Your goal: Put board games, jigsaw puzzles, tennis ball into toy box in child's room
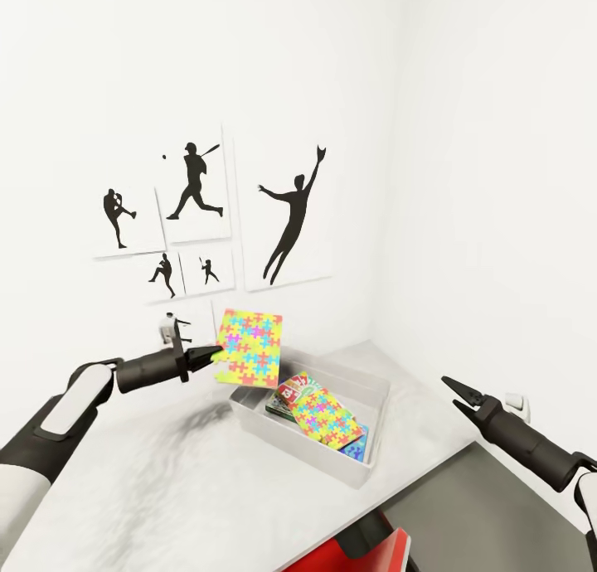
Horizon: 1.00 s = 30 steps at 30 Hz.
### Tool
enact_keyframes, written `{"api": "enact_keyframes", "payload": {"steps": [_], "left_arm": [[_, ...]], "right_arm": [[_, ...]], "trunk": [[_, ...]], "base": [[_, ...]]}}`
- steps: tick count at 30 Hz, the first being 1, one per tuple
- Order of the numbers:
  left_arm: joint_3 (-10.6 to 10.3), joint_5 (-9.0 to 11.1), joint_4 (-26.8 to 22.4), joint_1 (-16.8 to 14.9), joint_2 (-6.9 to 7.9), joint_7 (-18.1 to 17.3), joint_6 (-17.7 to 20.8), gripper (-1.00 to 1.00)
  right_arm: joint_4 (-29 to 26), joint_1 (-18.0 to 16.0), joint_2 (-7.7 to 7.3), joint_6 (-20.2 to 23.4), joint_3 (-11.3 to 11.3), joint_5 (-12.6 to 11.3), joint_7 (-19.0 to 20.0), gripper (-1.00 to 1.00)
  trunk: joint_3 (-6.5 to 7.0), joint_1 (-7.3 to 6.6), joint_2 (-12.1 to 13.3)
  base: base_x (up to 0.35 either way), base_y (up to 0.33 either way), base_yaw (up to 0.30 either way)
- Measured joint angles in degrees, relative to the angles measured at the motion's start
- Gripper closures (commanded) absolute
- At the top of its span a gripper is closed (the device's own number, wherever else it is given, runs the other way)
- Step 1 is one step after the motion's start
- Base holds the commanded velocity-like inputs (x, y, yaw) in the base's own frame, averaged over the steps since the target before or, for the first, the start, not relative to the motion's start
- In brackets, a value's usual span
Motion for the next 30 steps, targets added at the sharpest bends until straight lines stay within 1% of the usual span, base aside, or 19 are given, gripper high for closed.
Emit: {"api": "enact_keyframes", "payload": {"steps": [7, 15, 19, 22, 23, 24, 25, 26, 30], "left_arm": [[-0.27, -0.09, 0.27, -2.27, -0.16, 0.06, -0.06, 1.0], [-0.42, -0.11, 0.29, -4.86, -0.82, 0.22, -0.38, 1.0], [-0.47, -0.12, 0.29, -6.14, -2.09, 0.39, -0.57, 1.0], [-0.52, -0.12, 0.29, -7.11, -2.66, 0.47, -0.65, 1.0], [-0.54, -0.79, 0.31, -10.16, -2.79, 0.41, -0.83, 1.0], [-0.5, 0.6, 0.28, -10.6, -3.12, 0.51, -0.56, 1.0], [-0.56, -0.52, 0.3, -10.6, -3.55, 0.51, -0.85, 1.0], [-0.54, -0.27, 0.33, -10.6, -3.76, 0.49, -0.84, 1.0], [-0.6, -0.4, 0.52, -10.6, -4.64, 0.5, -0.94, 1.0]], "right_arm": [[0.0, -0.01, -0.05, 0.0, 0.0, 0.04, 0.04, -1.0], [0.0, 0.0, 0.0, 0.0, 0.08, 0.04, 0.04, -1.0], [0.0, -0.01, -0.01, 0.0, 0.07, 0.03, 0.04, -1.0], [0.0, -0.01, -0.01, 0.0, 0.07, 0.04, 0.04, -1.0], [0.0, -0.01, -0.01, -0.01, 0.08, 0.05, 0.04, -1.0], [0.0, -0.02, 0.0, 0.0, 0.08, 0.01, 0.04, -1.0], [0.0, -0.01, 0.0, -0.01, 0.09, 0.03, 0.04, -1.0], [0.0, -0.01, 0.0, 0.0, 0.09, 0.03, 0.04, -1.0], [0.0, -0.01, -0.06, 0.0, 0.04, 0.06, 0.04, -1.0]], "trunk": [[0.0, 0.0, 0.0], [0.0, 0.0, 0.0], [0.0, 0.0, 0.0], [0.0, 0.0, 0.0], [0.01, 0.01, 0.02], [0.01, -0.01, -0.03], [0.0, 0.0, 0.01], [0.0, 0.0, 0.0], [0.0, 0.0, 0.0]], "base": [[0.0, 0.0, 0.0], [0.0, 0.0, 0.0], [0.0, 0.0, 0.0], [0.0, 0.0, 0.0], [0.0, 0.0, 0.0], [0.0, 0.0, 0.0], [0.0, 0.0, 0.0], [0.0, 0.0, 0.0], [0.0, 0.0, 0.0]]}}
